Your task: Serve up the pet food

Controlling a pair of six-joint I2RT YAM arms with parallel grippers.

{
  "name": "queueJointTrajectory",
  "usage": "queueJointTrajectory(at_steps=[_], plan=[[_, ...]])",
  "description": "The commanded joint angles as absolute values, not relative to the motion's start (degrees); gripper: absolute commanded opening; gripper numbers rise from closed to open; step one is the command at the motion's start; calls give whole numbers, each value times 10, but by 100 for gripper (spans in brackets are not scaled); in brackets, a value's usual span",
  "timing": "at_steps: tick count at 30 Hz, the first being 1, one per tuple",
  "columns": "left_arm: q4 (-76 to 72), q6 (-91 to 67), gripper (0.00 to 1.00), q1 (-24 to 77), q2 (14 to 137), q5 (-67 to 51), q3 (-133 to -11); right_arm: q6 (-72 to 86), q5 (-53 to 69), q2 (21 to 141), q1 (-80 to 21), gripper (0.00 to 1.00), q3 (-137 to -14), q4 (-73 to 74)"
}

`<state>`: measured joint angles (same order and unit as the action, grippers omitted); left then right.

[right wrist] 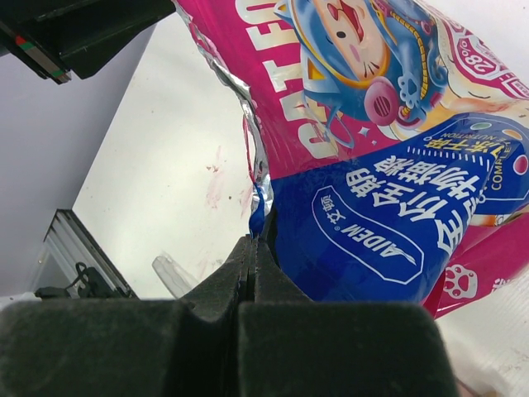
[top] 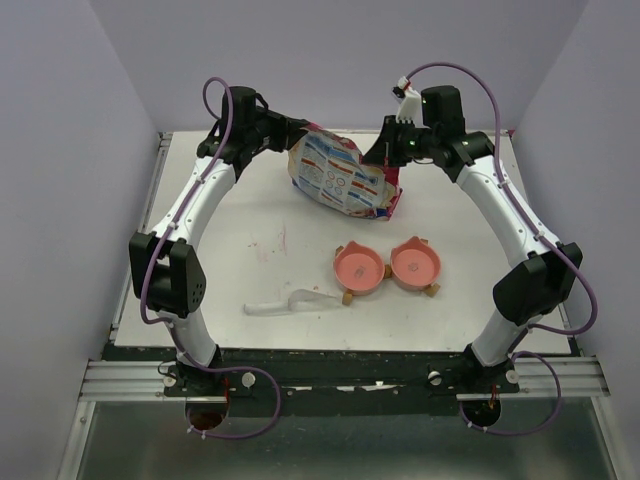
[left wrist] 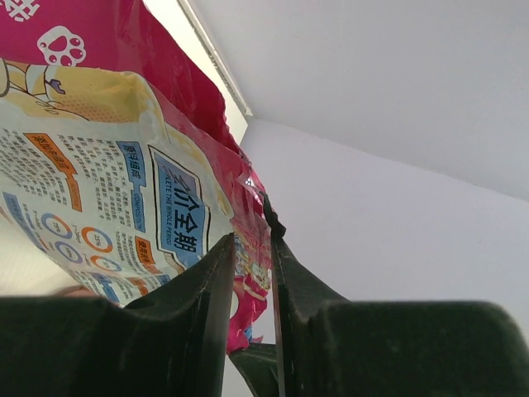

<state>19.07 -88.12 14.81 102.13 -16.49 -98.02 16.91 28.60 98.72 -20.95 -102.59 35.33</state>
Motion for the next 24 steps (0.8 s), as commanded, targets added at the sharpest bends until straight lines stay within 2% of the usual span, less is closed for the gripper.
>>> queueJointTrajectory(at_steps=[1,11,17,19,24], plan=[[208,-877,32,151,1036,-144,-985,171,302,991,-219,0,-1047,367],[229,-855,32,151,1048,-132,-993,170,304,993,-223,0,-1051,371],[236,-847,37,152,1066,-134,-1026,164,298,998,-229,0,-1057,380],[251,-840,36,155,1075,-135,-1046,161,292,1002,-235,0,-1063,383],[265,-832,23,161,1077,-142,-1047,152,260,1022,-253,1,-1096,406]])
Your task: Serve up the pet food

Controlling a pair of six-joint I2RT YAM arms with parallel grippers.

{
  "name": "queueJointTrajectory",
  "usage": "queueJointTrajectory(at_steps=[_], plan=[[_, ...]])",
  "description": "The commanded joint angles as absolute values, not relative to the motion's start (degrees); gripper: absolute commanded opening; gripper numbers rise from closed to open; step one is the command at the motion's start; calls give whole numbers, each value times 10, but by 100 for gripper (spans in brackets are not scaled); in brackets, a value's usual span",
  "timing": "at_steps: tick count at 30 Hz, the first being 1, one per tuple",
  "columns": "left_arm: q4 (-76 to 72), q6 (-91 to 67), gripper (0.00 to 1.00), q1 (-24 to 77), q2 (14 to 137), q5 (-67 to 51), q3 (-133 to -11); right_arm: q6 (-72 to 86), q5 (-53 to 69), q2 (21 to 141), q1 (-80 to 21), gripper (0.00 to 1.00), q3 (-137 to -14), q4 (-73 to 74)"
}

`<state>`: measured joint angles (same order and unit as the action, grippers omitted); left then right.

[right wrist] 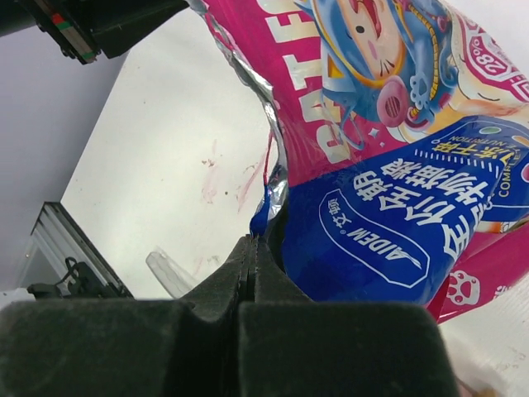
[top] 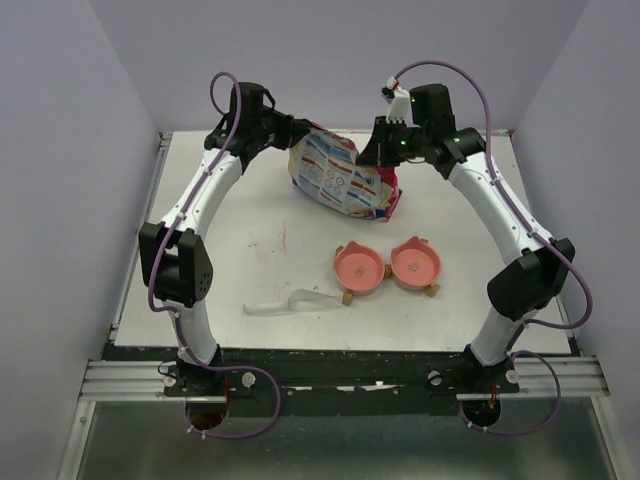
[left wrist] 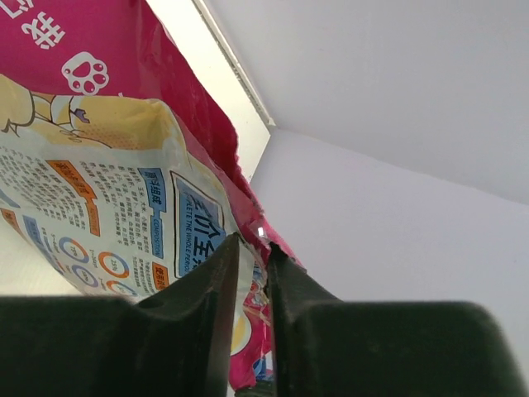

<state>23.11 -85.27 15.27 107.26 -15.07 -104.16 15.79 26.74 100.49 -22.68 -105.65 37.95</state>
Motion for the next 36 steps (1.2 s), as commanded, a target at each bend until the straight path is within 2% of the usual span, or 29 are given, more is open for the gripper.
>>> queueJointTrajectory(at_steps=[1,5,8,11,15,20,24,29,36], plan=[[263,-831,19,161,1072,-145,-1040,152,253,1027,-255,6,-1107,410],[269,-809,12,161,1054,-149,-1022,158,222,1049,-259,33,-1165,419],[276,-794,8,162,1042,-154,-1015,155,207,1076,-266,46,-1210,420],[283,-789,0,162,1034,-160,-1006,136,179,1106,-279,53,-1251,417],[294,-785,0,162,1022,-163,-999,80,139,1146,-299,60,-1309,413],[328,-766,0,162,1016,-166,-1008,45,128,1198,-303,62,-1376,417],[340,-760,0,162,1014,-171,-1010,15,124,1200,-322,62,-1362,405],[350,-755,0,162,1010,-171,-1012,-27,40,1217,-350,61,-1364,405],[366,-751,0,162,1009,-177,-1020,-53,-79,1223,-352,54,-1336,410]])
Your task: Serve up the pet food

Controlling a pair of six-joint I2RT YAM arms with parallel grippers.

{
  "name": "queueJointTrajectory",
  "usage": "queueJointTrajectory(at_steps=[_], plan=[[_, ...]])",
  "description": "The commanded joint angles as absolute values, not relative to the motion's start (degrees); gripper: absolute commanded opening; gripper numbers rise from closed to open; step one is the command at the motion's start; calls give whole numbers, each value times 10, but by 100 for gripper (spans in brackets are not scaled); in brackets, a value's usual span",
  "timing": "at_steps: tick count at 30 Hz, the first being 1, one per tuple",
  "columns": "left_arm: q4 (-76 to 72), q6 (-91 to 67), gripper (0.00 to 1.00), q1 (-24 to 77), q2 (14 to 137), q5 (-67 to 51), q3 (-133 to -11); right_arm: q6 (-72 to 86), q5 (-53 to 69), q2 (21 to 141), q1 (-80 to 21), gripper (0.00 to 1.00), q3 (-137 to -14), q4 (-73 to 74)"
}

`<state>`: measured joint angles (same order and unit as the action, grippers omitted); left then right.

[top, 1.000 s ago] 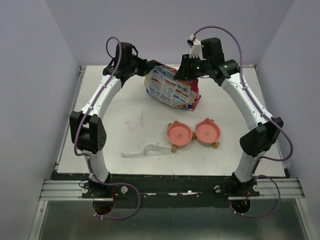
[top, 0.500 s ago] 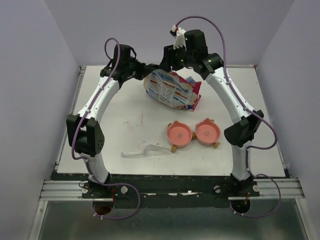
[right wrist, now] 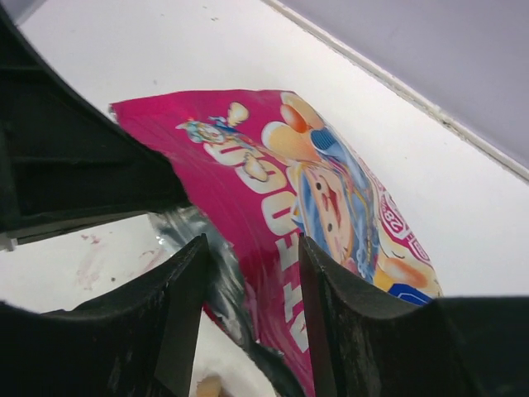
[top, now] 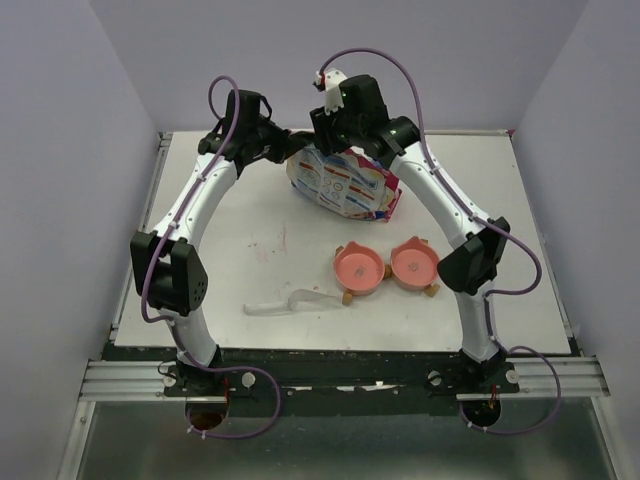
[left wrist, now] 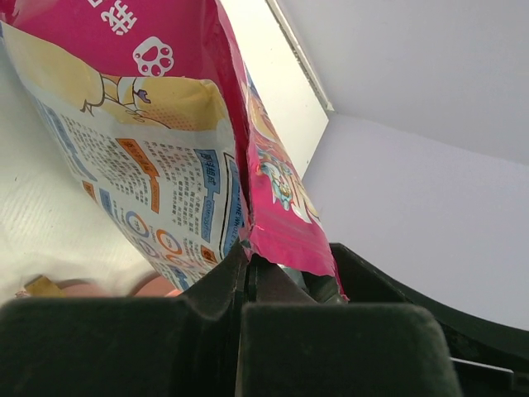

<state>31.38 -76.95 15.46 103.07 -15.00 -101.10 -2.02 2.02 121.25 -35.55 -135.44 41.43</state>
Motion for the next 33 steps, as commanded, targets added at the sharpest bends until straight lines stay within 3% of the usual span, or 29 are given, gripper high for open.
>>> queueJointTrajectory(at_steps=[1,9,12,18,21,28,33], plan=[[368,-751,0,162,1010,-175,-1021,-57,-99,1222,-352,53,-1331,412],[392,-733,0,152,1008,-169,-1025,-58,-139,1180,-351,49,-1267,426],[395,-730,0,151,1007,-168,-1024,-46,-107,1186,-351,50,-1297,426],[388,-738,0,153,1013,-182,-1028,-14,-54,1234,-352,62,-1373,413],[393,-735,0,152,1008,-184,-1027,-30,-63,1242,-352,62,-1372,403],[403,-725,0,145,1007,-187,-1030,-59,-112,1241,-353,54,-1359,405],[405,-721,0,134,1012,-185,-1034,-87,-178,1191,-352,50,-1286,409]])
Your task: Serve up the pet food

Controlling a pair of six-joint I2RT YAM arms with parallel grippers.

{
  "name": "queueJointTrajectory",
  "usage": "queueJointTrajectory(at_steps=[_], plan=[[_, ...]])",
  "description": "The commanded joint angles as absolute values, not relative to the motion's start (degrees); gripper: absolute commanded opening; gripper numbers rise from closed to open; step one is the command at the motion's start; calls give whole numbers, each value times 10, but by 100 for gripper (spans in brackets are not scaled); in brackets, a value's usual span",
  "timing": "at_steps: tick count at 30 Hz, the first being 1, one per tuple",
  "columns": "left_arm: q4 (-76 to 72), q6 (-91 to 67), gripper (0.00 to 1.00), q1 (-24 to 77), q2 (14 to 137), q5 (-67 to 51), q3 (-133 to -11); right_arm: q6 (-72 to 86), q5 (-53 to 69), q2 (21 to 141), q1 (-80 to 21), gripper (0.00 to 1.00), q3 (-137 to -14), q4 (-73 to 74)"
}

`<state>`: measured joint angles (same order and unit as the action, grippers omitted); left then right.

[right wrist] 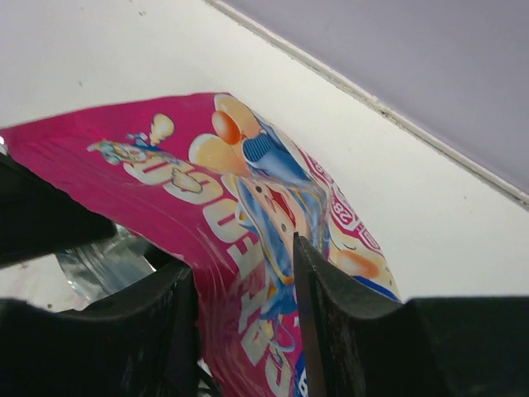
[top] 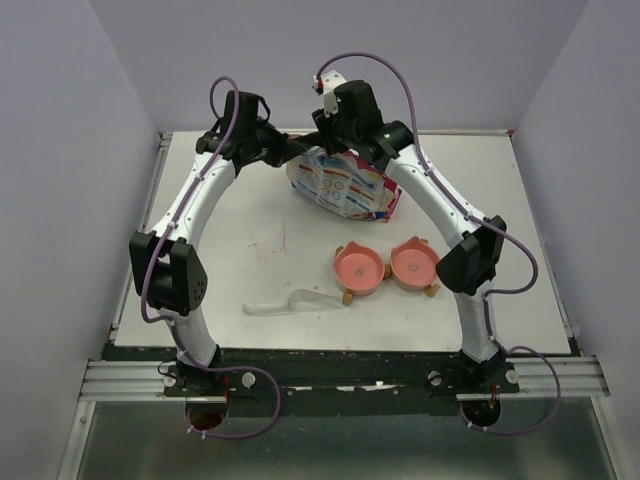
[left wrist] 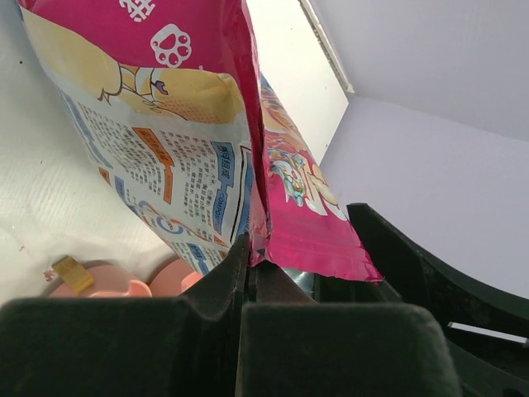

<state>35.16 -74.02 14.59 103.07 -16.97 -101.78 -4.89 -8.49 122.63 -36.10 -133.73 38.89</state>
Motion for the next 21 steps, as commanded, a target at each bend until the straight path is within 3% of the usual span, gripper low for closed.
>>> queueJointTrajectory(at_steps=[1,14,21], plan=[[403,-717,0,133,1014,-183,-1040,-88,-183,1180,-351,49,-1272,411],[411,-697,0,131,1036,-177,-1078,-100,-178,1076,-352,41,-1129,457],[400,-700,0,123,1036,-180,-1079,-69,-178,1052,-352,35,-1109,504]])
